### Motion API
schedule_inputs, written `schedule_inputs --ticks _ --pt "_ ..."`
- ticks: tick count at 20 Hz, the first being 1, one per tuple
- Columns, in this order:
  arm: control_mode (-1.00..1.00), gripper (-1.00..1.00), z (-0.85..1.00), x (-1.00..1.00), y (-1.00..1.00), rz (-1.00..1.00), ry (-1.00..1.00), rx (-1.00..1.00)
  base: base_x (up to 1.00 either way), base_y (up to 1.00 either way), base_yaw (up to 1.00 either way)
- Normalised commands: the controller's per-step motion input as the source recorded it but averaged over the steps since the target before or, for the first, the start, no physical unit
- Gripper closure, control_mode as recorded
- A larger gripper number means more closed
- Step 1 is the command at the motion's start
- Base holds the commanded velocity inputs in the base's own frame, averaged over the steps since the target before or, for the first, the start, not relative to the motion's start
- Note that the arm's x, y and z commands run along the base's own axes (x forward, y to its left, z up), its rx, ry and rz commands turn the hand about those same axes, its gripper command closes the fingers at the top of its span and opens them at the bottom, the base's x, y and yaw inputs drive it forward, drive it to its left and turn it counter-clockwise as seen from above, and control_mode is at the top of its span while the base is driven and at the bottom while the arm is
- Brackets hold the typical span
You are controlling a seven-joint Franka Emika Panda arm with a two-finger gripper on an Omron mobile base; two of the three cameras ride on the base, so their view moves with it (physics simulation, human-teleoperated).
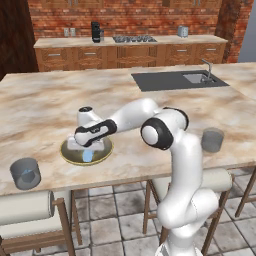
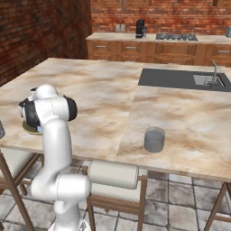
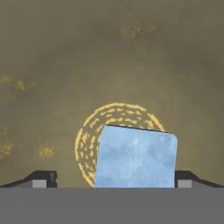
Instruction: There are four ice cubes in the ice bowl. Place two ice cubes in each glass of water.
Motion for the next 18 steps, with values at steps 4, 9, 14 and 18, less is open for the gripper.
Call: schedule_inputs --ticks 4,9,14,18 --pt "-1.00 1.00 -0.34 0.01 0.00 0.00 0.00 0.00 0.00 0.00 0.00" --pt "-1.00 1.00 -0.31 0.00 0.00 0.00 0.00 0.00 0.00 0.00 0.00" --pt "-1.00 1.00 -0.12 0.01 0.00 0.00 0.00 0.00 0.00 0.00 0.00" --pt "-1.00 1.00 0.05 0.00 0.00 -0.05 0.00 0.04 0.00 0.00 0.00"
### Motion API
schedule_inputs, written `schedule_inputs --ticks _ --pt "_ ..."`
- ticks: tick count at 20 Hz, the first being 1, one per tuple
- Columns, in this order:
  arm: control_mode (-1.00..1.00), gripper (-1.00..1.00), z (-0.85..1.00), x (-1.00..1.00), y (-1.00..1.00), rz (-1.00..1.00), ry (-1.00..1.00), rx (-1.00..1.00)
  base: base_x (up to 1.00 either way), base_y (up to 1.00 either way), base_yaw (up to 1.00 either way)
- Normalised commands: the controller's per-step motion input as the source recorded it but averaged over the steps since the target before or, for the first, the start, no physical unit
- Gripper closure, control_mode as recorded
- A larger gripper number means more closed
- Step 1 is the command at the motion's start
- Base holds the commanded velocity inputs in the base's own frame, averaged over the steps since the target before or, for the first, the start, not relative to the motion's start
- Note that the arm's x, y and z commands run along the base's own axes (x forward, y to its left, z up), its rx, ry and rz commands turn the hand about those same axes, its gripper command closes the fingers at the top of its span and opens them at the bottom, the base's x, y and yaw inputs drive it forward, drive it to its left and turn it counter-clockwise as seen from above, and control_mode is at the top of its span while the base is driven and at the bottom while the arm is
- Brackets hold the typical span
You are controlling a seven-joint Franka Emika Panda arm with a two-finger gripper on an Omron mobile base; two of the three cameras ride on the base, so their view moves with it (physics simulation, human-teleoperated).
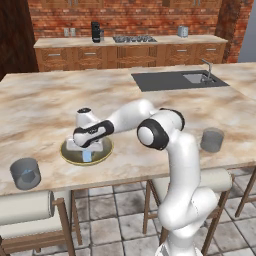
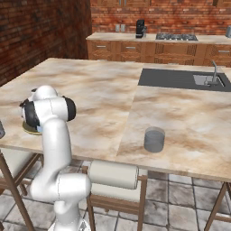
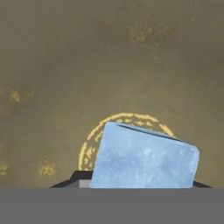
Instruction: There are four ice cubes in the ice bowl. Place two ice cubes in each glass of water.
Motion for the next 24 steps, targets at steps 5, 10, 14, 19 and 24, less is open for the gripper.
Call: schedule_inputs --ticks 5,10,14,19,24 --pt "-1.00 1.00 0.40 0.00 0.00 -0.13 0.00 0.00 0.00 0.00 0.00" --pt "-1.00 1.00 0.81 -0.13 -0.05 -0.21 0.00 0.00 0.00 0.00 0.00" --pt "-1.00 1.00 0.63 -0.62 -0.61 -0.21 -0.04 0.04 0.00 0.00 0.00" --pt "-1.00 1.00 0.45 -0.85 -0.97 -0.21 -0.13 0.07 0.00 0.00 0.00" --pt "-1.00 1.00 0.48 -0.57 -0.95 -0.24 -0.21 0.07 0.00 0.00 0.00"
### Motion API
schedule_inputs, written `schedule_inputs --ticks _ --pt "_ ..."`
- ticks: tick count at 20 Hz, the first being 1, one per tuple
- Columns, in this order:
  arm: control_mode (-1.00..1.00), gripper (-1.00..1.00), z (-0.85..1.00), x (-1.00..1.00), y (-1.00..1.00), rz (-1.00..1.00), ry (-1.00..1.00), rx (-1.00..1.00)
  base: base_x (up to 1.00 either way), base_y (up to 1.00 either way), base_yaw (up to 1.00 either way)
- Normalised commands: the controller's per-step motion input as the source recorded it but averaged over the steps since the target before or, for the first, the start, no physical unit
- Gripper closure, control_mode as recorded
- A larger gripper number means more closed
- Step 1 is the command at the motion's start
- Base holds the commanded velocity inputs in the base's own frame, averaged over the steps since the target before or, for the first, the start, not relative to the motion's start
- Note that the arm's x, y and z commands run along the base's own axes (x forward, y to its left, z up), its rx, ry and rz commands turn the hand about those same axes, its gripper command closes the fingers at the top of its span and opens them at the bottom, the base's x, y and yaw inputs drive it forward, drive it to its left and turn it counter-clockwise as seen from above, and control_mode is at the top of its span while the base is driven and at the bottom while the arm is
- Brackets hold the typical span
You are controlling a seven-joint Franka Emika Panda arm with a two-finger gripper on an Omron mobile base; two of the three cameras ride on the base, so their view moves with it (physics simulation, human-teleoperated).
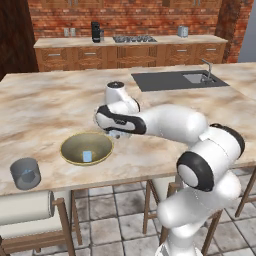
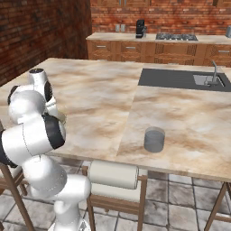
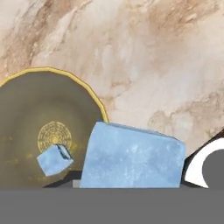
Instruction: There are four ice cubes in the ice bowl. Place two ice cubes in each glass of water.
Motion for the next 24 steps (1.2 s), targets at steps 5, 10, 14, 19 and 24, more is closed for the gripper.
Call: schedule_inputs --ticks 5,10,14,19,24 --pt "-1.00 1.00 0.24 -0.04 -1.00 -0.30 -0.16 0.03 0.00 0.00 0.00" --pt "-1.00 1.00 0.20 0.01 -0.99 -0.35 0.00 0.00 0.00 0.00 0.00" --pt "-1.00 1.00 0.21 0.11 -0.91 -0.38 0.01 0.00 0.00 0.00 0.00" --pt "-1.00 1.00 0.23 0.23 -0.89 -0.46 0.07 0.00 0.00 0.00 0.00" --pt "-1.00 1.00 0.04 0.23 -0.99 -0.45 0.02 0.00 0.00 0.00 0.00"
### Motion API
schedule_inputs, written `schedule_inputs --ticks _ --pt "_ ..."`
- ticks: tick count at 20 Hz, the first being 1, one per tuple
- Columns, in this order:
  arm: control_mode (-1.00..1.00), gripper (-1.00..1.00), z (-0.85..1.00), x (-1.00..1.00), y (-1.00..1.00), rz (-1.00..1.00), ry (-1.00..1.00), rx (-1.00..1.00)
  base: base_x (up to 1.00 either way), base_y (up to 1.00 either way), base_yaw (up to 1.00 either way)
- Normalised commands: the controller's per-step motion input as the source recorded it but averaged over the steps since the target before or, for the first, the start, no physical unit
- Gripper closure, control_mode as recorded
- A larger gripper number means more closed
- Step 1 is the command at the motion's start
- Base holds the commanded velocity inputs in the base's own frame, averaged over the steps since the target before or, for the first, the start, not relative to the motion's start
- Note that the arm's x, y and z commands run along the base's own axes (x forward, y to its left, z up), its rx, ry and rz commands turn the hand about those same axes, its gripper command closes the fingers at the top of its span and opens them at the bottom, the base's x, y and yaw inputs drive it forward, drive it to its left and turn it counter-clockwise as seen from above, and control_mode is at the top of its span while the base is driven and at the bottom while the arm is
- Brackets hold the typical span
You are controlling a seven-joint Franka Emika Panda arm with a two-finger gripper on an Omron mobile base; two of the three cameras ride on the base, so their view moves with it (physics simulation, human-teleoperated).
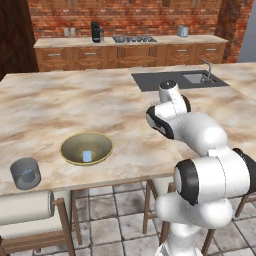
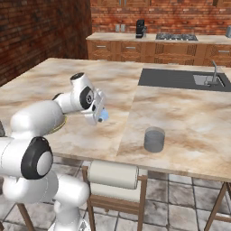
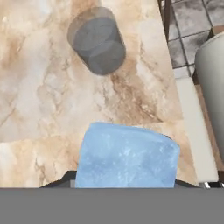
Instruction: There are four ice cubes in the ice bowl. Place two ice cubes in each glass of water.
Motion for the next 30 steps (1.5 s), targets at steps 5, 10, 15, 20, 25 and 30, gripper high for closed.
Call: schedule_inputs --ticks 5,10,15,20,25,30 --pt "-1.00 1.00 0.01 0.01 -1.00 -0.36 0.00 0.00 0.00 0.00 0.00" --pt "-1.00 1.00 0.00 0.00 -0.98 -0.18 -0.04 0.08 0.00 0.00 0.00" --pt "-1.00 1.00 0.00 0.00 -0.79 -0.05 -0.07 0.10 0.00 0.00 0.00" --pt "-1.00 1.00 0.00 0.00 -0.73 -0.01 -0.07 0.12 0.00 0.00 0.00" --pt "-1.00 1.00 -0.03 0.00 -0.37 0.00 0.00 0.05 0.00 0.00 0.00" --pt "-1.00 1.00 -0.01 0.01 -0.02 0.00 0.00 0.00 0.00 0.00 0.00"
